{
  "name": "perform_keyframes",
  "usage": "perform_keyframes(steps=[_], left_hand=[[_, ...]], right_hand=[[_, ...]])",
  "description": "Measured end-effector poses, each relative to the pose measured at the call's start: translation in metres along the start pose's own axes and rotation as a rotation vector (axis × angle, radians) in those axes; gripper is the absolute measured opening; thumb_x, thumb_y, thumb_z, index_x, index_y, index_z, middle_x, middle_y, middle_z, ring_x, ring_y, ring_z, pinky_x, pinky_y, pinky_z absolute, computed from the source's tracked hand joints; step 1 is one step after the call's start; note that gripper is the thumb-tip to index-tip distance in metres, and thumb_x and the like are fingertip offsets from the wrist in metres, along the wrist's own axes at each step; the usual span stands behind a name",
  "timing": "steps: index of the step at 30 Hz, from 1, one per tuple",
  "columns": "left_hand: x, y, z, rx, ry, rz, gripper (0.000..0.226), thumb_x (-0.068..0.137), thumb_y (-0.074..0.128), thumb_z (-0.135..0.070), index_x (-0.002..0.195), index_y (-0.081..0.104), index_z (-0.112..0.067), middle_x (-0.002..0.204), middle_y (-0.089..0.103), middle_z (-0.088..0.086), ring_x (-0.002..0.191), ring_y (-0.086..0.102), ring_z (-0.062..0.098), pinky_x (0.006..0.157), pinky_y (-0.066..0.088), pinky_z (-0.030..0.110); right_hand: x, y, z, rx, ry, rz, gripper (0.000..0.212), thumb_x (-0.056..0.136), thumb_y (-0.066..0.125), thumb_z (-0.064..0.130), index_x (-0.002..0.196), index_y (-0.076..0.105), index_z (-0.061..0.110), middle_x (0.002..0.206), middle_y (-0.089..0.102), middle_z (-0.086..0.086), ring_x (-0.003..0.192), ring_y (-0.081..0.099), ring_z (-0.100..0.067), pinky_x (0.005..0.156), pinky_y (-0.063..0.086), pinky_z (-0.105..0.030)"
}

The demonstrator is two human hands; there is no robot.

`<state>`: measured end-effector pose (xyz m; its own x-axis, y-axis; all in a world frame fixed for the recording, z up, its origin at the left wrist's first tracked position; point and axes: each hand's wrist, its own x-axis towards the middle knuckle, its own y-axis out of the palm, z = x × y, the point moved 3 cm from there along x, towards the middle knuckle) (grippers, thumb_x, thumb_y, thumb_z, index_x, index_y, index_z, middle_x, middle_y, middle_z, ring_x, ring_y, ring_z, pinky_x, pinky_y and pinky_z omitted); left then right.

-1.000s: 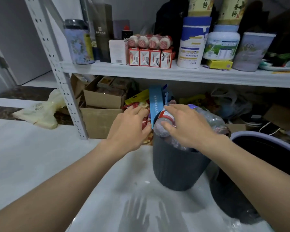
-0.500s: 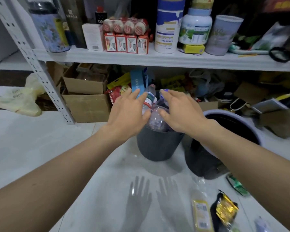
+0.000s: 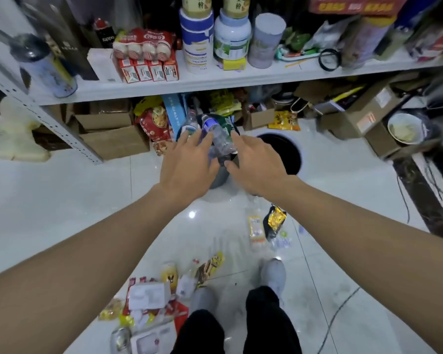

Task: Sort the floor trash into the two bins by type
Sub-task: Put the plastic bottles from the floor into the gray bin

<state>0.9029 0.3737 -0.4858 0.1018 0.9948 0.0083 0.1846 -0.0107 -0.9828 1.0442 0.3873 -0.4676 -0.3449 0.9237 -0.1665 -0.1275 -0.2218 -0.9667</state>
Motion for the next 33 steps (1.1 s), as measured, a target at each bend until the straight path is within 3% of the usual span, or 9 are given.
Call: perform_keyframes(steps=[5,11,15,19,23,28,33], left_hand=[[-0.022,-0.044,-0.003,-0.003,0.031,0.083,0.057,0.096,0.043,-0.042,0.147,0.034,-0.018,0.15,0.038,0.008,0.138,0.032,0.031,0.109,0.035,0.048],[-0.053,-0.073,-0.009,-0.011,0.043,0.151,0.057,0.097,0.044,-0.041,0.148,0.031,-0.019,0.155,0.031,0.009,0.143,0.024,0.03,0.114,0.027,0.047],[-0.083,-0.089,-0.008,0.014,0.092,0.144,0.055,0.097,0.045,-0.039,0.146,0.034,-0.018,0.152,0.034,0.01,0.14,0.027,0.03,0.112,0.03,0.046],[-0.118,-0.099,-0.006,0.051,0.145,0.131,0.054,0.095,0.046,-0.04,0.143,0.036,-0.016,0.148,0.039,0.009,0.135,0.033,0.028,0.106,0.037,0.045],[-0.154,-0.105,0.001,0.068,0.152,0.137,0.059,0.096,0.046,-0.04,0.147,0.031,-0.017,0.154,0.031,0.009,0.14,0.028,0.029,0.108,0.034,0.046],[-0.182,-0.108,0.02,0.097,0.105,0.184,0.06,0.097,0.043,-0.044,0.15,0.027,-0.019,0.157,0.025,0.009,0.144,0.02,0.029,0.112,0.027,0.045],[-0.204,-0.1,0.049,0.119,0.099,0.265,0.059,0.099,0.039,-0.044,0.152,0.024,-0.022,0.159,0.021,0.008,0.146,0.017,0.029,0.115,0.023,0.045]], right_hand=[[-0.029,-0.031,0.028,0.005,0.045,0.02,0.059,0.096,0.048,0.038,0.146,0.031,0.013,0.136,0.052,-0.011,0.122,0.048,-0.031,0.094,0.042,-0.039],[-0.071,-0.04,0.042,0.037,0.095,0.085,0.066,0.096,0.048,0.041,0.152,0.025,0.012,0.144,0.046,-0.008,0.129,0.043,-0.03,0.101,0.038,-0.04],[-0.104,-0.043,0.054,0.026,0.128,0.112,0.063,0.096,0.048,0.039,0.149,0.029,0.011,0.142,0.047,-0.008,0.129,0.042,-0.031,0.103,0.038,-0.043],[-0.14,-0.044,0.068,0.043,0.176,0.087,0.057,0.096,0.05,0.039,0.142,0.037,0.01,0.135,0.051,-0.011,0.123,0.047,-0.033,0.096,0.043,-0.043],[-0.169,-0.034,0.086,0.043,0.189,0.072,0.05,0.095,0.05,0.039,0.135,0.041,0.01,0.125,0.055,-0.01,0.115,0.051,-0.033,0.088,0.043,-0.04],[-0.184,-0.011,0.117,0.062,0.199,0.113,0.06,0.097,0.049,0.04,0.146,0.033,0.01,0.144,0.045,-0.01,0.13,0.042,-0.032,0.102,0.037,-0.042],[-0.193,0.015,0.152,0.123,0.24,0.145,0.06,0.097,0.047,0.039,0.148,0.03,0.011,0.144,0.044,-0.01,0.131,0.04,-0.031,0.102,0.035,-0.039]])
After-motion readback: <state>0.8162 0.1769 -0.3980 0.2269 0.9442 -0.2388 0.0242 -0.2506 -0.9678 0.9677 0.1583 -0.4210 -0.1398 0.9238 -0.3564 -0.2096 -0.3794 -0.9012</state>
